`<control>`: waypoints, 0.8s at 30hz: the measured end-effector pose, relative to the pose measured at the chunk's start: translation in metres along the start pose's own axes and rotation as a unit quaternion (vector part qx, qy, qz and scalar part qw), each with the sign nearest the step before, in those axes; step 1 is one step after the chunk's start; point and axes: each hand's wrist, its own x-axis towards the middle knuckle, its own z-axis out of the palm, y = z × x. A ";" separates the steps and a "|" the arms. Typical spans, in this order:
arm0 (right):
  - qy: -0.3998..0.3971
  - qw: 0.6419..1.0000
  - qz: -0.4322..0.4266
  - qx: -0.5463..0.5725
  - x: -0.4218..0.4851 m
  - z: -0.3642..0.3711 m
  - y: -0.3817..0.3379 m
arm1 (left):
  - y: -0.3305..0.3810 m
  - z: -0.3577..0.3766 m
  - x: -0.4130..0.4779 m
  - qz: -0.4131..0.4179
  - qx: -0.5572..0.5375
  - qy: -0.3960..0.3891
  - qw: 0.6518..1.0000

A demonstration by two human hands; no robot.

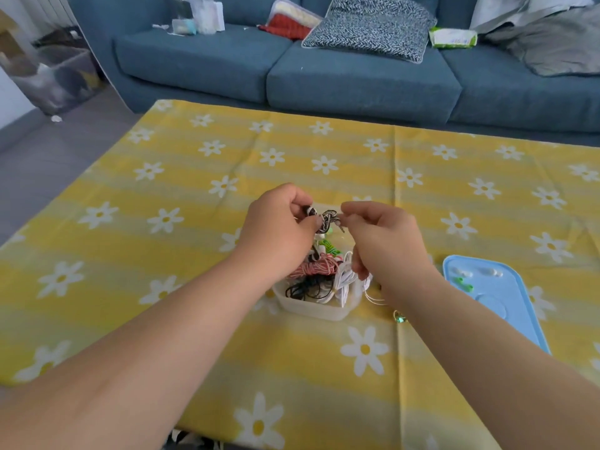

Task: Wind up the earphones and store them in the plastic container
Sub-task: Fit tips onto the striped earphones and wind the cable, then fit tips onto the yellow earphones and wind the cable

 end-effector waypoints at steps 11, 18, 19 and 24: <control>0.042 0.998 -0.010 -0.035 0.001 -0.034 0.012 | 0.006 0.025 -0.006 0.203 0.228 -0.069 0.950; 0.061 0.995 0.036 -0.070 -0.009 -0.097 0.034 | 0.030 0.072 -0.051 0.298 0.225 -0.192 0.908; 0.055 0.994 0.051 -0.081 -0.012 -0.106 0.039 | 0.028 0.079 -0.055 0.291 0.257 -0.219 0.895; -0.029 0.983 0.119 -0.138 -0.032 -0.135 0.056 | 0.040 0.102 -0.067 0.259 0.344 -0.248 0.868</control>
